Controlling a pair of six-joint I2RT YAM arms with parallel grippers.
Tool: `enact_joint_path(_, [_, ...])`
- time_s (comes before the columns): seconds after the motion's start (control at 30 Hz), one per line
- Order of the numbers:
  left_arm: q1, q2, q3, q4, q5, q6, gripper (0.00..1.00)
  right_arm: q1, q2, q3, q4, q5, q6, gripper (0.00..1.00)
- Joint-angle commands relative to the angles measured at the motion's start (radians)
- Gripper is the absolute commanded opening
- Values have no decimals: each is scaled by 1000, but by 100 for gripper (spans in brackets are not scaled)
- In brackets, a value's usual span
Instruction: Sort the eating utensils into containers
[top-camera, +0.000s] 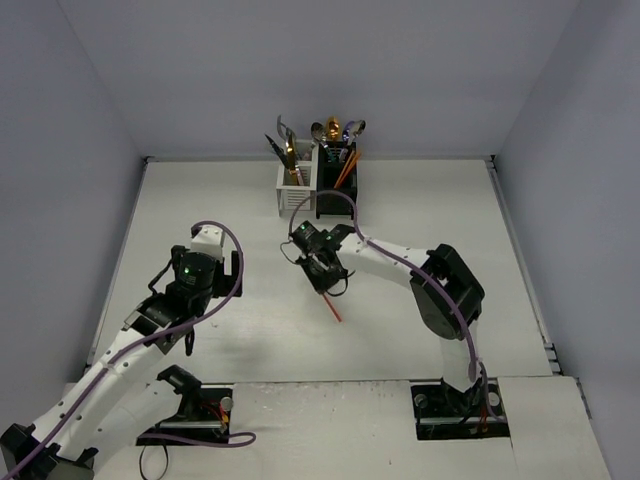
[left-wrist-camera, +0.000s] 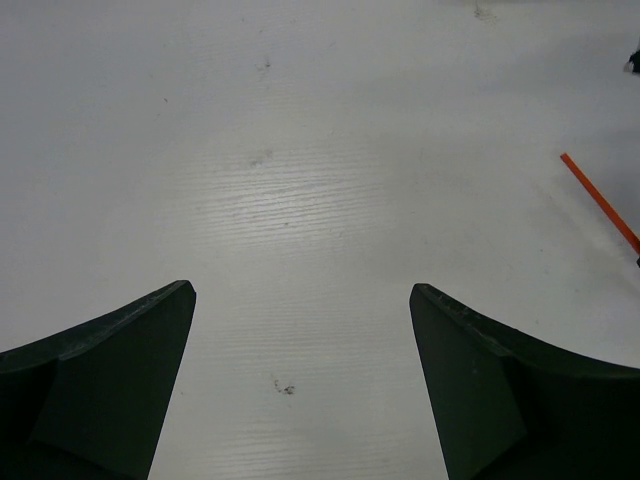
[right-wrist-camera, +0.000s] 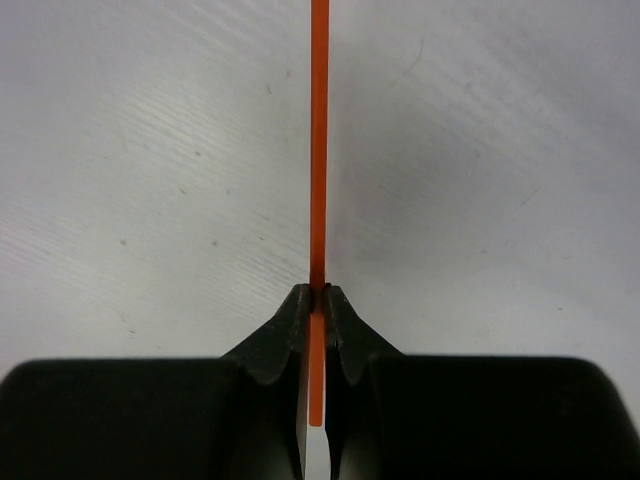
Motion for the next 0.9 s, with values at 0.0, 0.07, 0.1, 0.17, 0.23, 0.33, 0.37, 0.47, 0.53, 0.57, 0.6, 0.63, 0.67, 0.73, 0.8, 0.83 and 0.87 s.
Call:
enact_joint_path(0.0, [8, -12, 16, 36, -29, 1, 87, -65, -105, 202, 13, 102, -18, 0])
enact_joint_path(0.07, [8, -13, 16, 37, -28, 0, 87, -108, -116, 299, 20, 147, -24, 0])
enact_joint_path(0.1, [8, -13, 16, 37, -26, 0, 87, -140, -121, 363, 30, 172, -31, 0])
enact_joint_path(0.17, [8, -13, 16, 39, -25, 0, 87, -188, -124, 459, 56, 205, -39, 0])
enact_joint_path(0.23, [9, -12, 15, 39, -25, -1, 87, -224, -127, 519, 116, 240, -44, 0])
enact_joint_path(0.33, [10, -12, 14, 41, -20, -3, 87, -266, -144, 510, 302, 291, -36, 0])
enact_joint_path(0.37, [10, -12, 14, 41, -20, -5, 87, -278, -153, 491, 359, 299, -26, 0])
enact_joint_path(0.47, [10, -10, 14, 42, -20, -5, 87, -311, -177, 417, 557, 334, 0, 0])
enact_joint_path(0.53, [10, -12, 12, 43, -16, -6, 87, -324, -177, 368, 692, 359, 8, 0])
enact_joint_path(0.57, [10, -9, 13, 44, -14, -6, 87, -331, -175, 344, 738, 364, 12, 0])
enact_joint_path(0.6, [10, -9, 13, 44, -14, -6, 87, -335, -172, 321, 806, 369, 15, 0])
enact_joint_path(0.63, [10, -9, 13, 45, -15, -6, 87, -338, -167, 297, 882, 374, 18, 0])
enact_joint_path(0.67, [10, -9, 13, 45, -15, -6, 87, -340, -160, 275, 947, 379, 20, 0])
enact_joint_path(0.73, [10, -9, 13, 44, -17, -6, 87, -344, -136, 250, 1015, 389, 24, 0])
enact_joint_path(0.8, [10, -9, 13, 44, -19, -6, 87, -345, -107, 241, 1071, 396, 22, 0])
enact_joint_path(0.83, [10, -9, 12, 45, -20, -6, 87, -346, -81, 237, 1095, 394, 20, 0])
enact_joint_path(0.87, [10, -9, 11, 45, -19, -6, 87, -346, -63, 233, 1119, 390, 19, 0])
